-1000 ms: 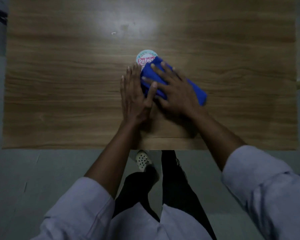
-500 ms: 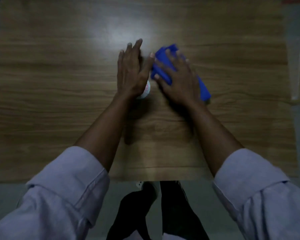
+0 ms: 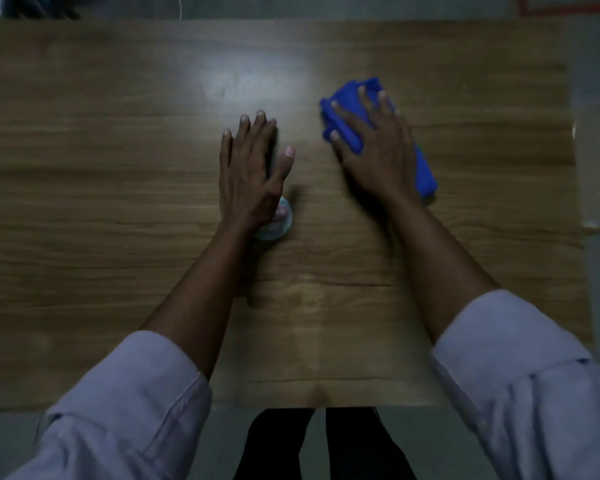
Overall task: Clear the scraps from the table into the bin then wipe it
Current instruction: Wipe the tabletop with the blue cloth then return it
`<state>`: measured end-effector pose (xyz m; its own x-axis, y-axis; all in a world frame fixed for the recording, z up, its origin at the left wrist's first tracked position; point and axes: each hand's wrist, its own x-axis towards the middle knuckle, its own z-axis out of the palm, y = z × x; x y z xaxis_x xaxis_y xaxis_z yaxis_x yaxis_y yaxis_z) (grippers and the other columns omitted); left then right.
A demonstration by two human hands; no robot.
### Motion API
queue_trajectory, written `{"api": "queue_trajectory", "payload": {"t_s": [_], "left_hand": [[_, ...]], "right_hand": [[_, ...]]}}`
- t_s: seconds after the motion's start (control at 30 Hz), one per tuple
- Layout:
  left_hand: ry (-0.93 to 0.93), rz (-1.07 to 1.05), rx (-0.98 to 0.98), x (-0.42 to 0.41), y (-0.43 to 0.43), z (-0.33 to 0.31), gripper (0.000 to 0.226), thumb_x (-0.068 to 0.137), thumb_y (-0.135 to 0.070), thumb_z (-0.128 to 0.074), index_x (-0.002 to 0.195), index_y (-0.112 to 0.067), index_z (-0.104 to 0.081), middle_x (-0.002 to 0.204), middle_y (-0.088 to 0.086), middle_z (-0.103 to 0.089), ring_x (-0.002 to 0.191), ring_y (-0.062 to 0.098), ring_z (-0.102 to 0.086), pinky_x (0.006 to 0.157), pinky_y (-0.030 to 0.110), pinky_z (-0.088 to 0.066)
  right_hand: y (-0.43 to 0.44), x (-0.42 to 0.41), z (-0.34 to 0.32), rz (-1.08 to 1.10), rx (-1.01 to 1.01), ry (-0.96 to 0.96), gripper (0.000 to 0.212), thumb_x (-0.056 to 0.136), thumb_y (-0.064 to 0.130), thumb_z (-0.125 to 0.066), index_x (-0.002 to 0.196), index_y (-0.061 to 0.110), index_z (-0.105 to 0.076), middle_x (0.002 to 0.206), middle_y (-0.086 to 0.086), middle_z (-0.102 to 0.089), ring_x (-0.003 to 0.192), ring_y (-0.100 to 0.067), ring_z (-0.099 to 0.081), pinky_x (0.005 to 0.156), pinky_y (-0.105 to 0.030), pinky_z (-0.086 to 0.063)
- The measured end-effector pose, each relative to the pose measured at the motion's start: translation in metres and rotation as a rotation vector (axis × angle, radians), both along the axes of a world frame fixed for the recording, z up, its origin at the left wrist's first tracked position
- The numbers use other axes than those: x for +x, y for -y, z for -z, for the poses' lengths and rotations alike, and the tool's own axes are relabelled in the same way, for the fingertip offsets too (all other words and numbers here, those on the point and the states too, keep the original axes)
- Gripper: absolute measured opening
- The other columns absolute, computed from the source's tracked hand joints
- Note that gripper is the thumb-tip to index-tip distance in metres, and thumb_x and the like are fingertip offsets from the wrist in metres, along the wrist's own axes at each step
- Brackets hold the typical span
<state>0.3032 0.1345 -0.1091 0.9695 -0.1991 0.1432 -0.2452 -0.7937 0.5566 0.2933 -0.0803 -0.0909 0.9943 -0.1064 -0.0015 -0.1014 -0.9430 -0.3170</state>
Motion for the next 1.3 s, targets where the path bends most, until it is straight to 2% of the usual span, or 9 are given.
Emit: {"api": "queue_trajectory", "payload": {"t_s": [0.1, 0.2, 0.33, 0.57, 0.73, 0.87, 1.1, 1.23, 1.3], "left_hand": [[0.016, -0.010, 0.017, 0.001, 0.001, -0.001, 0.068, 0.101, -0.055, -0.036, 0.153, -0.013, -0.044, 0.163, 0.005, -0.036, 0.155, 0.022, -0.024, 0.127, 0.043, -0.010], [0.017, -0.002, -0.012, 0.002, -0.001, -0.001, 0.067, 0.102, -0.052, -0.037, 0.154, -0.011, -0.042, 0.163, 0.007, -0.036, 0.154, 0.023, -0.025, 0.126, 0.042, -0.009], [0.036, -0.005, -0.017, 0.001, 0.000, 0.001, 0.066, 0.102, -0.050, -0.039, 0.155, -0.010, -0.039, 0.163, 0.007, -0.037, 0.154, 0.022, -0.025, 0.127, 0.044, -0.011], [0.007, -0.029, 0.012, 0.002, 0.003, 0.001, 0.070, 0.101, -0.054, -0.040, 0.157, -0.012, -0.036, 0.164, 0.003, -0.034, 0.156, 0.018, -0.021, 0.127, 0.045, -0.011], [0.001, -0.113, -0.214, 0.015, 0.016, -0.010, 0.063, 0.100, -0.044, -0.045, 0.149, -0.004, -0.046, 0.156, 0.013, -0.046, 0.150, 0.030, -0.034, 0.123, 0.052, -0.023], [-0.025, -0.057, -0.285, 0.048, 0.040, -0.014, 0.054, 0.099, -0.040, -0.050, 0.139, -0.005, -0.058, 0.147, 0.015, -0.056, 0.142, 0.032, -0.045, 0.117, 0.053, -0.033], [-0.068, 0.016, -0.167, 0.086, 0.067, -0.013, 0.062, 0.101, -0.049, -0.037, 0.150, -0.014, -0.049, 0.162, 0.006, -0.038, 0.154, 0.024, -0.025, 0.125, 0.043, -0.018], [-0.082, -0.066, -0.185, 0.072, 0.064, -0.016, 0.062, 0.100, -0.049, -0.034, 0.148, -0.014, -0.050, 0.159, 0.005, -0.043, 0.153, 0.023, -0.028, 0.125, 0.046, -0.018], [-0.142, -0.064, -0.133, 0.065, 0.063, -0.016, 0.065, 0.099, -0.053, -0.028, 0.147, -0.017, -0.052, 0.160, 0.003, -0.041, 0.154, 0.021, -0.024, 0.125, 0.047, -0.013]], "right_hand": [[-0.048, -0.001, 0.000, 0.172, 0.036, 0.016, 0.057, 0.100, 0.051, -0.039, 0.156, 0.042, -0.039, 0.170, 0.002, -0.022, 0.158, -0.027, -0.014, 0.128, -0.044, -0.012], [-0.098, -0.033, 0.002, -0.125, 0.025, -0.034, 0.067, 0.089, 0.045, -0.037, 0.155, 0.033, -0.044, 0.170, 0.002, -0.021, 0.159, -0.026, -0.011, 0.128, -0.043, -0.010], [-0.051, -0.008, 0.005, -0.359, 0.033, -0.011, 0.059, 0.093, 0.050, -0.040, 0.150, 0.041, -0.048, 0.168, 0.005, -0.029, 0.157, -0.023, -0.018, 0.126, -0.044, -0.015], [-0.026, 0.073, -0.004, 0.119, -0.003, -0.025, 0.059, 0.103, 0.059, -0.031, 0.160, 0.045, -0.026, 0.172, 0.001, -0.012, 0.159, -0.029, -0.006, 0.128, -0.047, -0.007], [-0.092, -0.003, 0.003, -0.173, -0.054, -0.024, 0.058, 0.103, 0.041, -0.036, 0.160, 0.033, -0.033, 0.172, 0.001, -0.012, 0.159, -0.026, -0.004, 0.128, -0.047, -0.009], [-0.054, 0.015, 0.010, -0.292, -0.023, -0.038, 0.073, 0.086, 0.049, -0.039, 0.152, 0.019, -0.049, 0.169, -0.003, -0.026, 0.159, -0.025, -0.012, 0.127, -0.047, -0.013], [-0.020, 0.106, 0.003, -0.051, -0.056, 0.014, 0.059, 0.100, 0.046, -0.035, 0.158, 0.045, -0.028, 0.172, 0.004, -0.013, 0.159, -0.024, -0.007, 0.127, -0.046, -0.008], [-0.058, 0.040, 0.005, -0.111, -0.049, -0.014, 0.069, 0.101, 0.041, -0.026, 0.165, 0.016, -0.014, 0.173, -0.003, -0.005, 0.159, -0.026, 0.001, 0.128, -0.048, -0.008], [-0.062, 0.015, 0.007, -0.202, -0.023, -0.051, 0.079, 0.099, 0.045, -0.035, 0.164, 0.008, -0.010, 0.172, -0.008, -0.003, 0.159, -0.027, 0.004, 0.129, -0.045, -0.003]]}}
